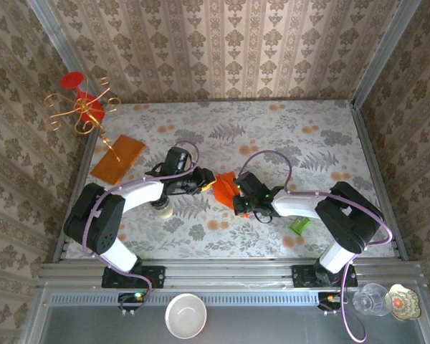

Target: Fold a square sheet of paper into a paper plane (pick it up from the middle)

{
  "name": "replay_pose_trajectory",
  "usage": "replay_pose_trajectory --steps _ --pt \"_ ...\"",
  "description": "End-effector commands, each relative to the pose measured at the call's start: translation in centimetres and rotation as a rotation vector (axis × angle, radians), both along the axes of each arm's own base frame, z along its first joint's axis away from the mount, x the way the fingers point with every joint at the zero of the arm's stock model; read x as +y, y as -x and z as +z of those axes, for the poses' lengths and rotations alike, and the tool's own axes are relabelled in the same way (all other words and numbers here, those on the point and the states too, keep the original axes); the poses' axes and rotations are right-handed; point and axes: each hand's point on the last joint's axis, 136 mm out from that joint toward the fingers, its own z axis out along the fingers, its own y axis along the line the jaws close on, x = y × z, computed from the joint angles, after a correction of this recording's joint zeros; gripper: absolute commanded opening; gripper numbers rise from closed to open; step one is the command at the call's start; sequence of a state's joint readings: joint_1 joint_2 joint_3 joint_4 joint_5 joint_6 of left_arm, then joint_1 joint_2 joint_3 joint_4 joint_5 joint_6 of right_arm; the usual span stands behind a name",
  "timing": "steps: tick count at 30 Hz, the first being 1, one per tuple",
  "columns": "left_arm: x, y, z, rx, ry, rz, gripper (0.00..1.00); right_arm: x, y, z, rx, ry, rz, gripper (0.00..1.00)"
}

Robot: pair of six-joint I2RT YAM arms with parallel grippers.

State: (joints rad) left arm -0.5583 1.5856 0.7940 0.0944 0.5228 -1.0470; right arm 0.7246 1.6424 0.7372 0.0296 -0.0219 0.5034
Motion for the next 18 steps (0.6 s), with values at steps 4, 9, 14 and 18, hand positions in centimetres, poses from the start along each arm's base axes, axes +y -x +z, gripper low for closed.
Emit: replay_pose_trajectory --steps 4,9,14,18 --pt "-1.8 0.8 -1.0 -0.002 0.014 -0.031 0.31 1.8 0.3 1.6 0.1 -0.264 -0.004 0.02" --pt "-3.0 1.5 -2.1 0.015 0.01 -0.064 0.31 1.7 0.1 1.6 0.153 -0.358 -0.021 0.02" --pt "-4.0 2.0 -2.8 0.018 -0.002 -0.102 0.34 1.3 -0.2 1.3 0.203 -0.444 -0.046 0.02" --pt "-4.4 2.3 -3.3 0.019 -0.02 -0.12 0.35 1.0 -0.3 0.9 0.243 -0.473 -0.057 0.02"
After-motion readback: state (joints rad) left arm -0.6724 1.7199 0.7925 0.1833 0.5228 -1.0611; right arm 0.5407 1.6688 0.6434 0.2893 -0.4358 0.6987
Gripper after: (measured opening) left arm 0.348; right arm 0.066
